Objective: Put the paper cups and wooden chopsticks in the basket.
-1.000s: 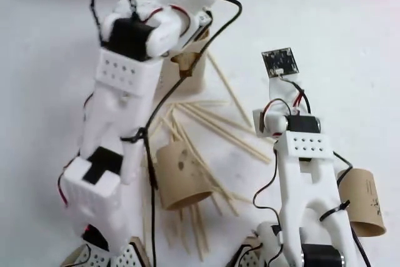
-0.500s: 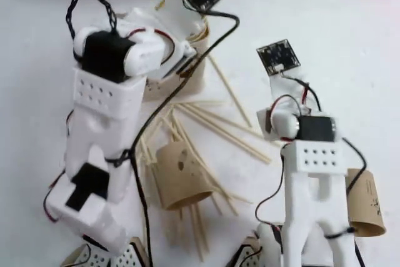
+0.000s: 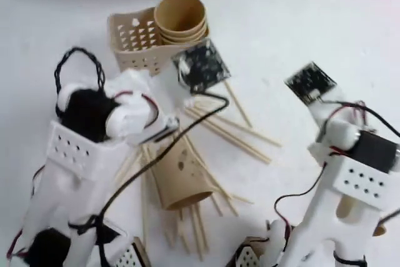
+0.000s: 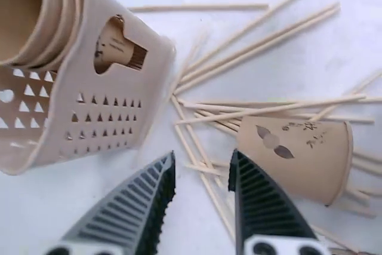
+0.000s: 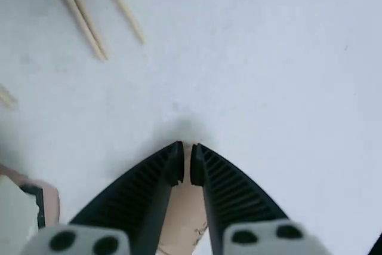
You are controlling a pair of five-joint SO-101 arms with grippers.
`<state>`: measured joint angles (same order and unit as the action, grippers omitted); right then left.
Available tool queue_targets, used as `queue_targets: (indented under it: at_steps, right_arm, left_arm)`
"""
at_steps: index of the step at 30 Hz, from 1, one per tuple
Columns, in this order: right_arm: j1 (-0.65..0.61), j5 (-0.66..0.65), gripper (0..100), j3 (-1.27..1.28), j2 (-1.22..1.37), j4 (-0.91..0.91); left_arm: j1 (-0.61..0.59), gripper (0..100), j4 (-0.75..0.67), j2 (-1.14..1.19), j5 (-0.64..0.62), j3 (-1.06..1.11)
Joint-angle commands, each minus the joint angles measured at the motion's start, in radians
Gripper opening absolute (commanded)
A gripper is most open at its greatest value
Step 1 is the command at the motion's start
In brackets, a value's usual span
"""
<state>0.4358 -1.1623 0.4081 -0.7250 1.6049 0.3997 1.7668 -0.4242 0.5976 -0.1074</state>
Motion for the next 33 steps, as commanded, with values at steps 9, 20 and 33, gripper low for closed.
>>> queue_targets:
  at_steps: [9,20,33]
  right_arm:
    - [0.325,-0.549,8.4,-0.006,-0.022,0.093]
    - [0.522,-0.908,31.4,0.313,-0.022,-0.188]
    - [0.647,-1.054,31.3,0.373,-0.139,-0.182]
  left_arm:
    - [0.136,16,-0.025,-0.237,0.063,0.399]
    - [0.14,19,-0.058,-0.243,0.058,0.597]
    - [0.14,19,-0.153,-0.243,0.054,0.684]
